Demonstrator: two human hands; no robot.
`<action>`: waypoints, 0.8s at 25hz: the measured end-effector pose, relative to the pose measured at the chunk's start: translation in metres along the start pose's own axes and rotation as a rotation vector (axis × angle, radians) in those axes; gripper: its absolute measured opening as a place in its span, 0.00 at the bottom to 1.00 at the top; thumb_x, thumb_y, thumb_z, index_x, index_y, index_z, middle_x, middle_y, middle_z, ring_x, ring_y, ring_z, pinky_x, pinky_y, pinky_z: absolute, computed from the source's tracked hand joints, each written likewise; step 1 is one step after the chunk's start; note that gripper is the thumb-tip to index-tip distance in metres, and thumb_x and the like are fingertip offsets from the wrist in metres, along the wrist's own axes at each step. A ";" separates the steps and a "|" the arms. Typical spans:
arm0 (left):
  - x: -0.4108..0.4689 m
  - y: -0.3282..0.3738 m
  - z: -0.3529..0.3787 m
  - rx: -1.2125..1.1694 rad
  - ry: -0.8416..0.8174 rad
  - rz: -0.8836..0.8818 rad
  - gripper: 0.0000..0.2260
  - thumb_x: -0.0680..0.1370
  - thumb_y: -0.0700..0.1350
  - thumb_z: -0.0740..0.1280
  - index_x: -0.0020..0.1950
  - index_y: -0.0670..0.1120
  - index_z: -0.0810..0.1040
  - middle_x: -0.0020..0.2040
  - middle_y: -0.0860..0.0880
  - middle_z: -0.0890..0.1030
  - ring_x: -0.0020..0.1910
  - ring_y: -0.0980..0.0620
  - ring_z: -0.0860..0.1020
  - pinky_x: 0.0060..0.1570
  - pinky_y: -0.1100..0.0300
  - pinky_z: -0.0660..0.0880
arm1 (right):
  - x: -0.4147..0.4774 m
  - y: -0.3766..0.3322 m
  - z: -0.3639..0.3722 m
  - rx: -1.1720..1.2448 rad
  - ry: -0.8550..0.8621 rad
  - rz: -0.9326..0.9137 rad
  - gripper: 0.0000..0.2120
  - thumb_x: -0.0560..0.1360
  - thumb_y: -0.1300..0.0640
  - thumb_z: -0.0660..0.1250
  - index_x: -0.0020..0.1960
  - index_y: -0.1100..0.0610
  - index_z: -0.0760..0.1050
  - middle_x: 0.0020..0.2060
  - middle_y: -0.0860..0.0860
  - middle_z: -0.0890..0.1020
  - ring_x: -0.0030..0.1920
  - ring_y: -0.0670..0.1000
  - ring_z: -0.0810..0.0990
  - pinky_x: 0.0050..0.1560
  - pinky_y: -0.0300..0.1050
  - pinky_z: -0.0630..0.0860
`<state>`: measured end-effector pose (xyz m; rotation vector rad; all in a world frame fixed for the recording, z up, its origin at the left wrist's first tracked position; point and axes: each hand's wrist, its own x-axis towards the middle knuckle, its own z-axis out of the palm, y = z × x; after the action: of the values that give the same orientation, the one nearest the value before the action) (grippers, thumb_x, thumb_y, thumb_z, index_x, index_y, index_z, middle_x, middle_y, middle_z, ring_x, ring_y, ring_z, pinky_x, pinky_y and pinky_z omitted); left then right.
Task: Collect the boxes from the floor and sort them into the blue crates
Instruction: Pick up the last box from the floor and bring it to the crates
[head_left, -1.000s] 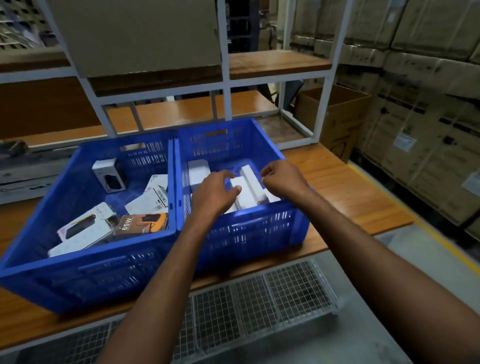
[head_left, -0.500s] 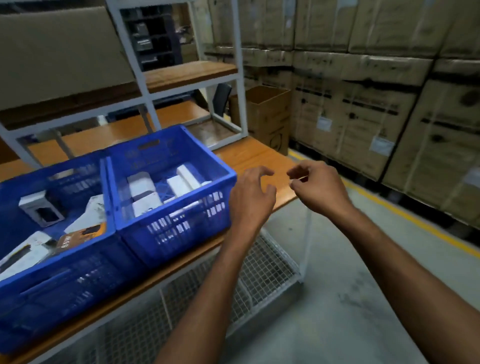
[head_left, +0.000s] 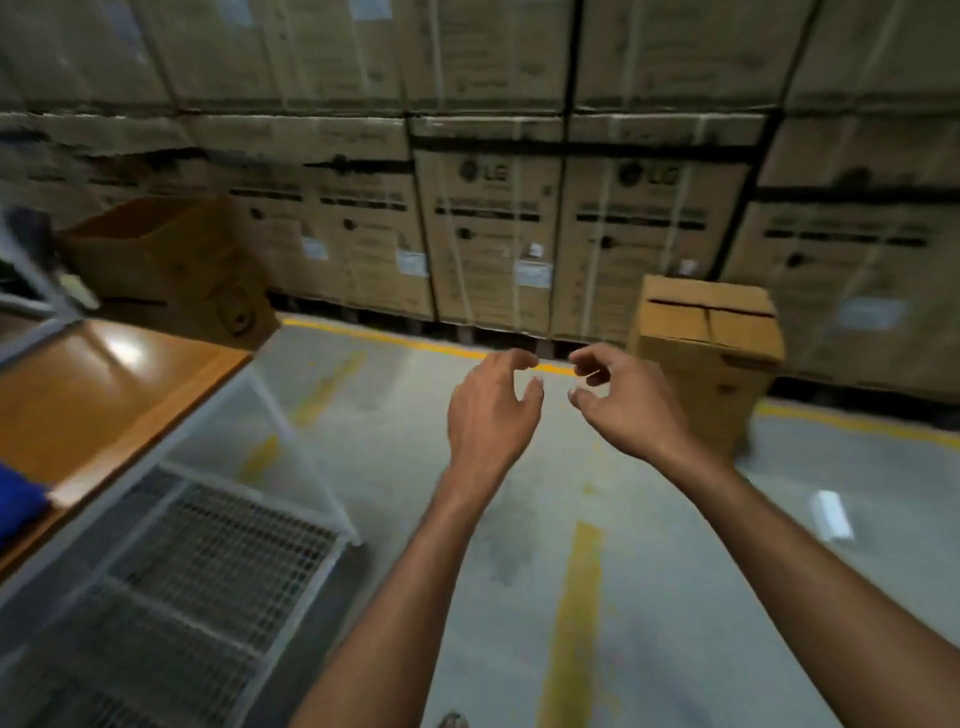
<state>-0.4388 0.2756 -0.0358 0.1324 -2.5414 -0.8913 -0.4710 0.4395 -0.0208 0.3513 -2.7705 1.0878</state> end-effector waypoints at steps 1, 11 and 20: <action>0.002 0.020 0.021 -0.016 -0.022 0.011 0.10 0.80 0.53 0.67 0.61 0.56 0.80 0.59 0.59 0.82 0.56 0.56 0.81 0.52 0.56 0.76 | -0.003 0.027 -0.021 -0.003 0.028 0.038 0.17 0.74 0.52 0.75 0.63 0.46 0.80 0.52 0.41 0.84 0.52 0.43 0.82 0.57 0.45 0.80; 0.048 0.173 0.247 -0.209 -0.294 0.127 0.05 0.79 0.52 0.67 0.53 0.57 0.82 0.45 0.58 0.85 0.44 0.56 0.81 0.38 0.59 0.73 | 0.003 0.263 -0.152 -0.016 0.218 0.423 0.16 0.73 0.56 0.74 0.60 0.48 0.81 0.50 0.41 0.84 0.50 0.43 0.82 0.58 0.47 0.80; 0.079 0.309 0.444 -0.313 -0.523 0.203 0.07 0.80 0.49 0.67 0.56 0.55 0.82 0.47 0.58 0.85 0.42 0.59 0.80 0.33 0.65 0.69 | 0.040 0.455 -0.254 0.062 0.394 0.688 0.15 0.72 0.58 0.73 0.58 0.48 0.82 0.49 0.39 0.84 0.50 0.42 0.82 0.59 0.48 0.81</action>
<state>-0.6863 0.7544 -0.1249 -0.5080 -2.7556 -1.3645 -0.6190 0.9297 -0.1234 -0.7854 -2.5275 1.1944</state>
